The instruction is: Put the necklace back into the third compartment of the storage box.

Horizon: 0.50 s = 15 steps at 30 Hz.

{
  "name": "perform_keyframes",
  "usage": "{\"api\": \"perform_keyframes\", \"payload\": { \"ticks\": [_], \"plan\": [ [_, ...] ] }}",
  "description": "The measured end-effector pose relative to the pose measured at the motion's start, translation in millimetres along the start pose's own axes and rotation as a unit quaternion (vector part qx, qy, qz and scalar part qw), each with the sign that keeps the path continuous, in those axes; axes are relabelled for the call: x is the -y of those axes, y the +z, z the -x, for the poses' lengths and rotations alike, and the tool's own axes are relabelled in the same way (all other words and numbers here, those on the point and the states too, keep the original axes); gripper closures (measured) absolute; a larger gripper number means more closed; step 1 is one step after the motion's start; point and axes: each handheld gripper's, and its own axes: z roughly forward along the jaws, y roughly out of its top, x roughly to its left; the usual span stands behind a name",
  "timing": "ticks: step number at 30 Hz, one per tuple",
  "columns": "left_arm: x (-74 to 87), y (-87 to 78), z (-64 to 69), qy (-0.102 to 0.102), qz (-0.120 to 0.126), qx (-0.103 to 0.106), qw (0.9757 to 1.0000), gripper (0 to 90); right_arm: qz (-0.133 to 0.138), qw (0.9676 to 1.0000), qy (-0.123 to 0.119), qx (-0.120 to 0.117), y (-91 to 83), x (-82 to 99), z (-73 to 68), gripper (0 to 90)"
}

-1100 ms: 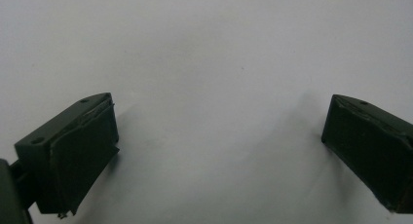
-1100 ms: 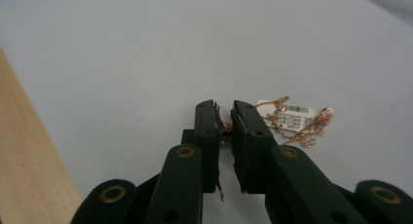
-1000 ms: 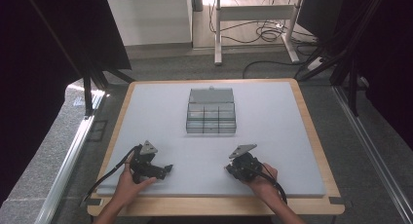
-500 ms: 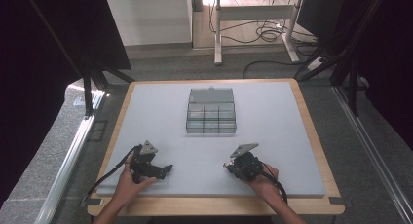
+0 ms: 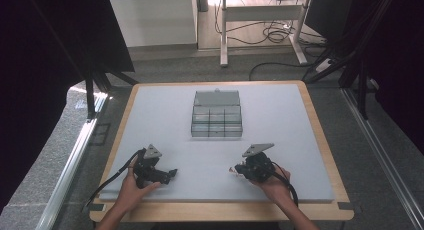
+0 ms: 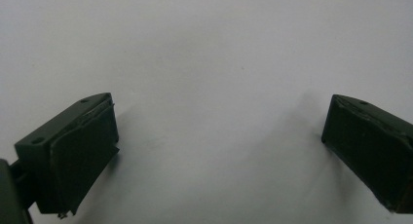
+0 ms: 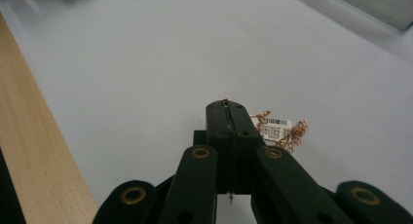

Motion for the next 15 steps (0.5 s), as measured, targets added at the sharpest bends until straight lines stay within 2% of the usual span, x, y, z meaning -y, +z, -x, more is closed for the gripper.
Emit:
{"api": "perform_keyframes", "payload": {
  "ticks": [3, 4, 9, 11, 15],
  "plan": [
    [0.0, 0.0, 0.0, 0.000, 0.000, 0.000, 1.0000, 0.0, -0.003, 0.9999, -0.012, 0.007, 5.5, -5.5, -2.8, 77.8],
    [0.0, -0.1, 0.0, 0.000, 0.000, 0.000, 1.0000, 0.0, -0.010, 0.9997, -0.020, 0.008, 13.1, -10.4, -5.1, 73.5],
    [0.0, -0.1, 0.0, 0.000, 0.000, 0.000, 1.0000, 0.0, -0.035, 0.9986, -0.036, 0.018, 29.6, -17.6, -9.0, 65.4],
    [0.0, -0.1, 0.0, 0.000, 0.000, 0.000, 1.0000, 0.0, -0.047, 0.9977, -0.040, 0.027, 34.9, -18.2, -9.5, 66.8],
    [0.0, -0.1, 0.0, 0.001, 0.000, 0.000, 1.0000, 0.0, -0.051, 0.9975, -0.034, 0.034, 32.8, -17.6, -8.6, 76.2]
  ]
}}
